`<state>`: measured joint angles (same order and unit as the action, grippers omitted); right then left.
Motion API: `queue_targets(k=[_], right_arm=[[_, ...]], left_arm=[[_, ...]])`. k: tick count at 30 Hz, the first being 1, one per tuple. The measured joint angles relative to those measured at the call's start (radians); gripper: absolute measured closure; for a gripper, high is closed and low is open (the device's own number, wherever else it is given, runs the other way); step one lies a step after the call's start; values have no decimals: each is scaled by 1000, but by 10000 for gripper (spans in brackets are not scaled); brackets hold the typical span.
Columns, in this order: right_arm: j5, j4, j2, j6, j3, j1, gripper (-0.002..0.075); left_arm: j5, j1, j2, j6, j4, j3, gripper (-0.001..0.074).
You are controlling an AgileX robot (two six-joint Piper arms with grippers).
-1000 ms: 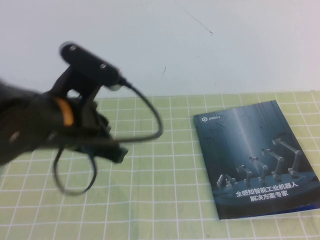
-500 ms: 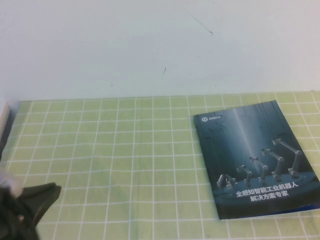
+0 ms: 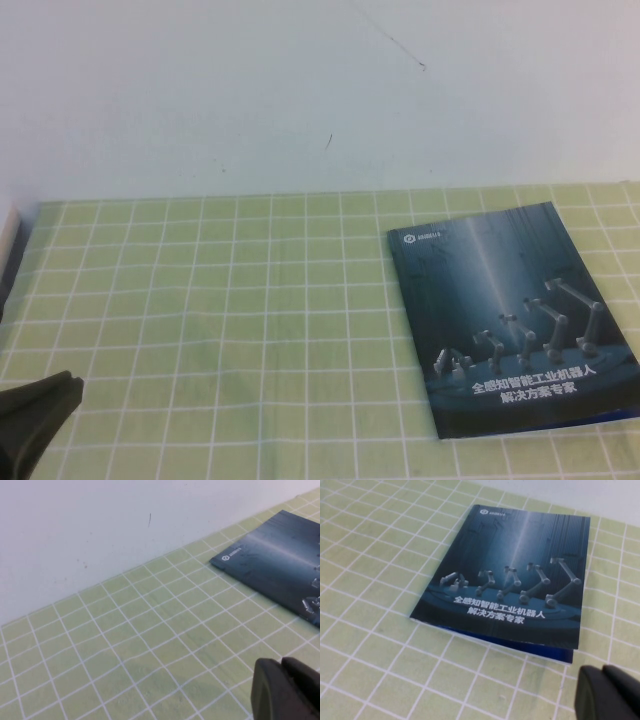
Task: Close book
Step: 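Close the open booklet and leave it lying on the table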
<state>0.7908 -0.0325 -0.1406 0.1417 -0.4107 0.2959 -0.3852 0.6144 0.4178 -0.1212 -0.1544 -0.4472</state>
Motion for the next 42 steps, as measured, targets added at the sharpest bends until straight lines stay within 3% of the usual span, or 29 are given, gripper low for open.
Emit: queue_targets(k=[17,24,32,37,42], right_arm=[[0,-1,1,0,0,0,729],[0,-1,1,0,0,0,729],[0,-1,1,0,0,0,729],[0,-1,1,0,0,0,729],[0,-1,1,0,0,0,729]], left_arm=[[7,-9,-29,-2,3,21,737],[92,-166,-189,-5,16,165,737],[428,-421,-365,-109,18,455,737],[307,-494,-420,-203,15,468,737],[77,-496,-427,-217,21,468,737]])
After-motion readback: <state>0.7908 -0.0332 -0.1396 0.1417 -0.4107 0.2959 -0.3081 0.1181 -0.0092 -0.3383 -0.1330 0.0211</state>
